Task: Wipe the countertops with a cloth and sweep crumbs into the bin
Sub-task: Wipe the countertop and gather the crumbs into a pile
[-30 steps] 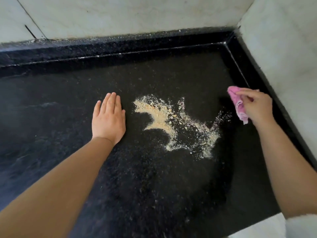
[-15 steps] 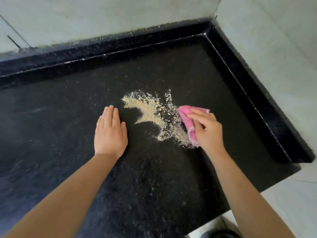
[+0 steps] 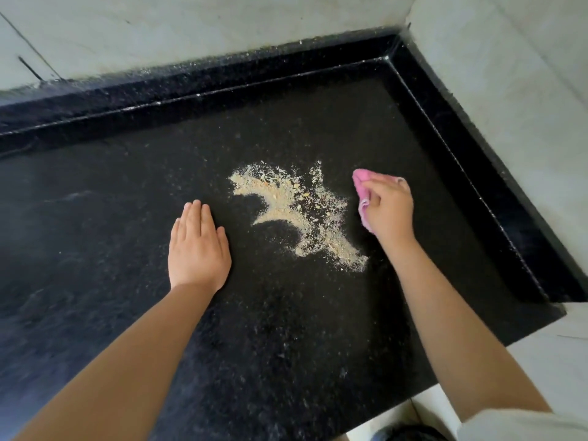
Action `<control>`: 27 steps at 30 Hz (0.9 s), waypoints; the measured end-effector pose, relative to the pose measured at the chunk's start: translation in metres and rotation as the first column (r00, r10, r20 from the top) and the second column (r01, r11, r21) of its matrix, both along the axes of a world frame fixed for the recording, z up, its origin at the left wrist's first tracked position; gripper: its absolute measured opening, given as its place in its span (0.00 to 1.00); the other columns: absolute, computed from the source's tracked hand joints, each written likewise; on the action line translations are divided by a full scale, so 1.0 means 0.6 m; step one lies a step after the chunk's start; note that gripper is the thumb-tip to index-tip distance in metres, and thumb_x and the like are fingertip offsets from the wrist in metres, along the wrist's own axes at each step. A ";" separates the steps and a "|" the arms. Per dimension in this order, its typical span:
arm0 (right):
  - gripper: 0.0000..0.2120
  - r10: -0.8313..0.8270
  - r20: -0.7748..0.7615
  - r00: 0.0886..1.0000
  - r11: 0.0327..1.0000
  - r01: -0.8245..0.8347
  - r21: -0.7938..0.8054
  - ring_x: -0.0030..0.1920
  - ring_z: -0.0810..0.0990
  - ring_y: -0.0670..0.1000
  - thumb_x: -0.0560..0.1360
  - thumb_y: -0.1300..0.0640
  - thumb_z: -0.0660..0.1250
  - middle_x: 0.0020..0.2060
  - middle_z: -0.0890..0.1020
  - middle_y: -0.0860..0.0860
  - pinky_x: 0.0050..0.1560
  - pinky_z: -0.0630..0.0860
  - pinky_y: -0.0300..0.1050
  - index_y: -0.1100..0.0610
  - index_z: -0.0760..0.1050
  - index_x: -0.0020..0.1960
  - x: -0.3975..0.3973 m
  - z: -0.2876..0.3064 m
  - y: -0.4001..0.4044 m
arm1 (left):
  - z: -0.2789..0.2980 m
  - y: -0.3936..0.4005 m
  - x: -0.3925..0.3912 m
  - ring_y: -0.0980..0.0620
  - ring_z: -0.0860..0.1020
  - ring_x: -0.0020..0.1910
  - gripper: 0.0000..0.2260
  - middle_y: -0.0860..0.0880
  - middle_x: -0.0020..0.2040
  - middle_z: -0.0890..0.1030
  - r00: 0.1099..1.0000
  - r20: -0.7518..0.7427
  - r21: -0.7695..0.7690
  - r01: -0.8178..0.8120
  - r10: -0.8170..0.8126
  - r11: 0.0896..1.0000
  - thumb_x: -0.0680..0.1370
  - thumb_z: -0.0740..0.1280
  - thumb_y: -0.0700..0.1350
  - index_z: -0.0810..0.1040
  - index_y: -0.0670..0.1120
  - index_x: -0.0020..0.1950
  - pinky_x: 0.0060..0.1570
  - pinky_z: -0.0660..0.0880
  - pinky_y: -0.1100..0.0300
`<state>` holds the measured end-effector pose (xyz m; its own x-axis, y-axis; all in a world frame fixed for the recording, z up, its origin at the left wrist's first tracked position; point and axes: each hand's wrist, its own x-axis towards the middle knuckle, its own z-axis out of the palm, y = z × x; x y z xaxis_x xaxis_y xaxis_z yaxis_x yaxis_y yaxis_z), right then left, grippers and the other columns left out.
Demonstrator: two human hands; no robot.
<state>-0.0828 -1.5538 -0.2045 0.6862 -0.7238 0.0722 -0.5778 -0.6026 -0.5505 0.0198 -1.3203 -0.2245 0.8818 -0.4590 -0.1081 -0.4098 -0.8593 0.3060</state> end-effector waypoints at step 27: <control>0.14 -0.006 0.110 0.994 1.000 0.010 -0.028 0.52 0.72 0.58 0.71 0.74 0.54 0.50 0.79 0.61 0.45 0.63 0.27 0.70 0.78 0.42 0.088 0.047 -0.002 | 0.005 0.002 0.003 0.47 0.48 0.74 0.22 0.42 0.75 0.54 1.000 -0.002 0.041 0.022 -0.022 0.999 0.80 0.50 0.42 0.54 0.37 0.73 0.71 0.42 0.57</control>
